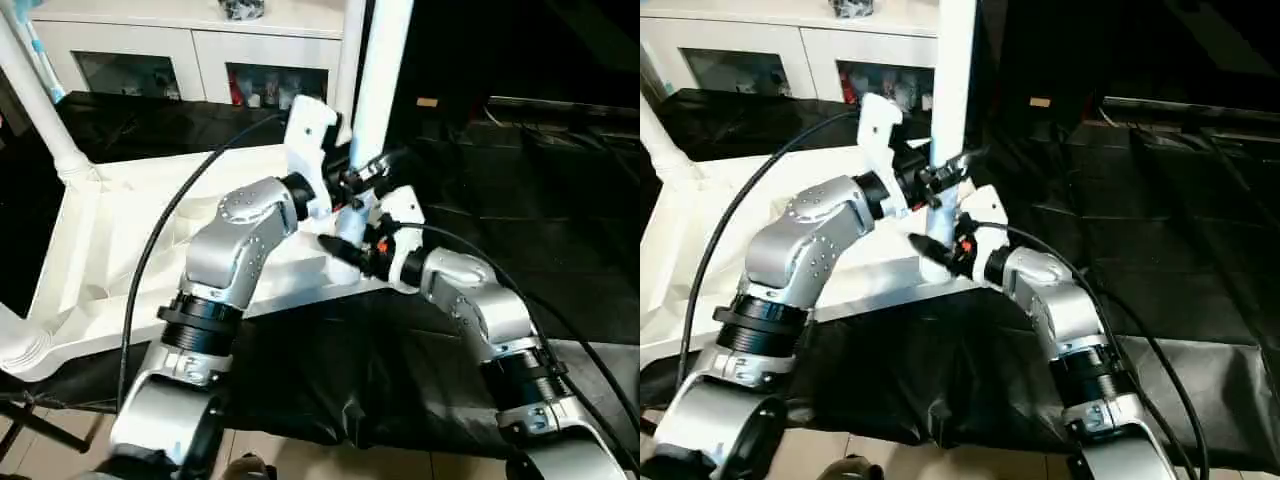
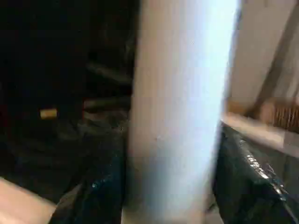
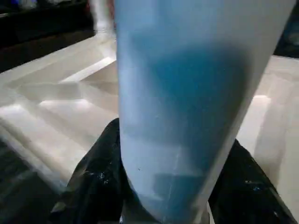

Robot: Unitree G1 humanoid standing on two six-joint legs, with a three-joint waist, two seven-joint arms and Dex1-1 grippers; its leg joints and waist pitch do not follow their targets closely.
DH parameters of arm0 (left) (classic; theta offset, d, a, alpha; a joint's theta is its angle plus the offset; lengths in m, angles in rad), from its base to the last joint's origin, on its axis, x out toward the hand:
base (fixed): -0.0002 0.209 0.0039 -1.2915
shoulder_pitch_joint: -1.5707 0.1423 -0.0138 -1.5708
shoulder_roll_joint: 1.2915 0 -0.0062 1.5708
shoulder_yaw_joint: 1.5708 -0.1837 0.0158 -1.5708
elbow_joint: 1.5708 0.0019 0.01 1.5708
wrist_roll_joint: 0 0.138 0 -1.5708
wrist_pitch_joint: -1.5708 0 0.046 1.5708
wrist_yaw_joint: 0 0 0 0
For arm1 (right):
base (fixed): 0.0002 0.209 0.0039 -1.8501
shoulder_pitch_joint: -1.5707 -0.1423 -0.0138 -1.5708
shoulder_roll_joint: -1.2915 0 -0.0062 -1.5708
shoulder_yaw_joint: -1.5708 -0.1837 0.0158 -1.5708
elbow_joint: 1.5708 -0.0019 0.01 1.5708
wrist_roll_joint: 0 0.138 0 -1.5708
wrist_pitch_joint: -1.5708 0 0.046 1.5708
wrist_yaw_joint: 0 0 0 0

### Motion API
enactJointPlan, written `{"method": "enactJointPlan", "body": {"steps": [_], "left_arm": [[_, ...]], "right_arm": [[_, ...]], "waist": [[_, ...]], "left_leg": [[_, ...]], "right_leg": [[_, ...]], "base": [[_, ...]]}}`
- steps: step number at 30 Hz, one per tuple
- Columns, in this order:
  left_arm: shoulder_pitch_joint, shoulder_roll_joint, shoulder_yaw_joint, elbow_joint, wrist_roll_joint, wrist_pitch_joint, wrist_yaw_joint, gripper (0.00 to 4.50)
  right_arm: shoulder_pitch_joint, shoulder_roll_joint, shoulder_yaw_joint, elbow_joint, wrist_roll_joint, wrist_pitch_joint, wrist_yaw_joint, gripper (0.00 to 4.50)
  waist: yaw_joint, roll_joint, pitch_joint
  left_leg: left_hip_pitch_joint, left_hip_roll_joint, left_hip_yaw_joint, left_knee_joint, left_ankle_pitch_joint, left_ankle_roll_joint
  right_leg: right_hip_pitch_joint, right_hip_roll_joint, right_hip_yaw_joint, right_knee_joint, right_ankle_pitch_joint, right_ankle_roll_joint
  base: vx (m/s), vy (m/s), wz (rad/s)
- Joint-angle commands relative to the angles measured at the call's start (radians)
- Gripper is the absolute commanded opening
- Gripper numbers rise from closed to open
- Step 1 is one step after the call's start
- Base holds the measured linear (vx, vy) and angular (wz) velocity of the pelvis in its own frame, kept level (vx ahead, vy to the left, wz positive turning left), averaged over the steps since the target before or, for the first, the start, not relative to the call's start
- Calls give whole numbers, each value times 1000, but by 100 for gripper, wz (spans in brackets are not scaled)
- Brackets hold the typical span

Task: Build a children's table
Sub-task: Insert table leg to table base

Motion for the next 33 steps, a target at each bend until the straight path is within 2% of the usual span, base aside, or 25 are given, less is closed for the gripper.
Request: {"method": "enactJointPlan", "body": {"steps": [1, 2, 4, 5, 6, 9, 10, 11, 12, 14, 15, 16, 17, 19, 20, 23, 24, 26, 27, 28, 29, 30, 31, 33], "left_arm": [[-47, -7, 31, -10, -31, -23, 16, 286], [-50, -8, 37, -9, -38, -21, 15, 293], [-78, -30, 108, 20, -72, -70, 67, 296], [-78, -30, 108, 20, -72, -70, 67, 296], [-88, -38, 140, 29, -98, -89, 74, 296], [-91, -33, 156, 39, -98, -98, 88, 296], [-82, -2, 120, 53, -58, -85, 63, 296], [-59, 47, 43, 65, 16, -101, 11, 296], [-54, 57, 28, 68, 31, -104, 0, 296], [8, 150, -141, 95, 165, -133, -122, 296], [8, 150, -141, 95, 165, -133, -122, 296], [29, 171, -184, 104, 193, -144, -154, 296], [53, 180, -223, 128, 218, -157, -179, 296], [74, 185, -267, 167, 241, -173, -211, 296], [82, 185, -285, 186, 247, -177, -230, 296], [91, 181, -310, 224, 252, -178, -255, 296], [90, 177, -316, 243, 258, -186, -256, 296], [86, 171, -341, 301, 287, -209, -267, 296], [83, 170, -353, 321, 304, -225, -264, 296], [80, 168, -357, 340, 312, -232, -271, 296], [75, 164, -359, 362, 325, -244, -267, 296], [75, 164, -359, 362, 325, -244, -267, 296], [66, 162, -362, 389, 337, -257, -263, 266], [54, 162, -367, 423, 353, -273, -253, 259]], "right_arm": [[-21, 3, -46, 15, 14, -23, -35, 189], [-23, 6, -53, 18, 17, -25, -42, 189], [-40, 20, -109, 39, 41, -44, -92, 189], [-40, 20, -109, 39, 41, -44, -92, 189], [-47, 21, -135, 48, 52, -57, -111, 189], [-50, 15, -161, 54, 62, -56, -131, 189], [-50, 4, -172, 60, 57, -59, -143, 189], [-44, -13, -179, 62, 49, -59, -146, 189], [-43, -16, -180, 63, 47, -59, -147, 189], [-20, -54, -193, 58, 33, -57, -145, 189], [-20, -54, -193, 58, 33, -57, -145, 189], [-10, -66, -196, 53, 32, -54, -141, 189], [9, -83, -200, 38, 32, -47, -134, 188], [36, -102, -203, 10, 33, -35, -125, 188], [49, -108, -204, -5, 35, -29, -122, 188], [75, -118, -202, -34, 40, -13, -115, 188], [85, -122, -199, -44, 40, -10, -112, 188], [115, -133, -189, -72, 41, -2, -101, 188], [125, -136, -185, -80, 39, -1, -98, 188], [132, -138, -183, -86, 40, 0, -98, 188], [139, -141, -182, -90, 38, 1, -100, 188], [139, -141, -182, -90, 38, 1, -100, 188], [146, -143, -180, -97, 37, 3, -102, 188], [152, -144, -179, -106, 35, 8, -104, 188]], "waist": [[-5, -9, -74], [-5, -10, -74], [-6, -10, -75], [-7, -11, -74], [-5, -12, -75], [-6, -12, -75], [-7, -18, -75], [-6, -15, -76], [-5, -14, -75], [-6, -16, -75], [-3, -12, -75], [-5, -10, -75], [-5, -8, -75], [-3, -5, -80], [-3, -6, -79], [-4, -8, -79], [-7, -6, -76], [-8, -7, -73], [-9, -1, -72], [-11, -2, -73], [-11, 3, -74], [-13, 2, -74], [-14, 2, -74], [-17, 4, -73]], "left_leg": [[21, 48, -17, -65, -87, 20], [20, 47, -18, -66, -87, 20], [20, 47, -18, -65, -81, 22], [19, 46, -17, -65, -79, 25], [19, 47, -17, -64, -75, 29], [20, 45, -17, -63, -63, 38], [20, 45, -16, -64, -59, 44], [19, 44, -17, -63, -55, 43], [22, 47, -20, -66, -55, 46], [21, 47, -18, -66, -46, 42], [22, 50, -21, -68, -46, 43], [27, 49, -16, -67, -58, 26], [26, 48, -15, -68, -56, 23], [23, 47, -17, -66, -45, 16], [24, 48, -16, -67, -48, 17], [19, 47, -18, -67, -58, 23], [18, 46, -18, -68, -77, 22], [19, 45, -17, -69, -98, 22], [21, 45, -18, -71, -119, 18], [22, 45, -19, -71, -130, 13], [23, 46, -21, -72, -126, 9], [23, 46, -20, -71, -127, 10], [23, 47, -20, -72, -134, 8], [24, 47, -21, -72, -137, 9]], "right_leg": [[56, -92, 56, -74, -8, -210], [58, -90, 56, -74, -11, -207], [59, -92, 56, -72, 5, -208], [59, -90, 55, -73, 9, -209], [60, -92, 55, -71, 13, -207], [60, -88, 55, -71, 22, -200], [59, -88, 55, -73, 15, -191], [60, -87, 54, -69, 13, -188], [56, -87, 55, -72, -13, -166], [56, -88, 55, -75, -15, -159], [55, -89, 56, -75, -26, -147], [52, -87, 57, -74, -33, -146], [52, -87, 58, -74, -27, -148], [57, -87, 57, -68, 23, -159], [55, -87, 57, -69, 33, -163], [60, -91, 55, -67, 59, -184], [60, -91, 55, -73, 37, -190], [61, -91, 57, -79, 1, -183], [60, -90, 57, -85, -39, -174], [61, -91, 58, -87, -59, -166], [61, -91, 57, -85, -59, -170], [60, -90, 57, -86, -57, -171], [59, -91, 57, -87, -58, -178], [59, -89, 56, -87, -52, -181]], "base": [[0, 0, 0], [0, 0, 0], [0, 0, 0], [0, 0, 0], [0, 0, 0], [0, 0, 0], [0, 0, 0], [0, 0, 0], [0, 0, 0], [0, 0, 0], [0, 0, 0], [0, 0, 0], [0, 0, 0], [0, 0, 0], [0, 0, 0], [0, 0, 0], [0, 0, 0], [0, 0, 0], [0, 0, 0], [0, 0, 0], [0, 0, 0], [0, 0, 0], [0, 0, 0], [0, 0, 0]]}}
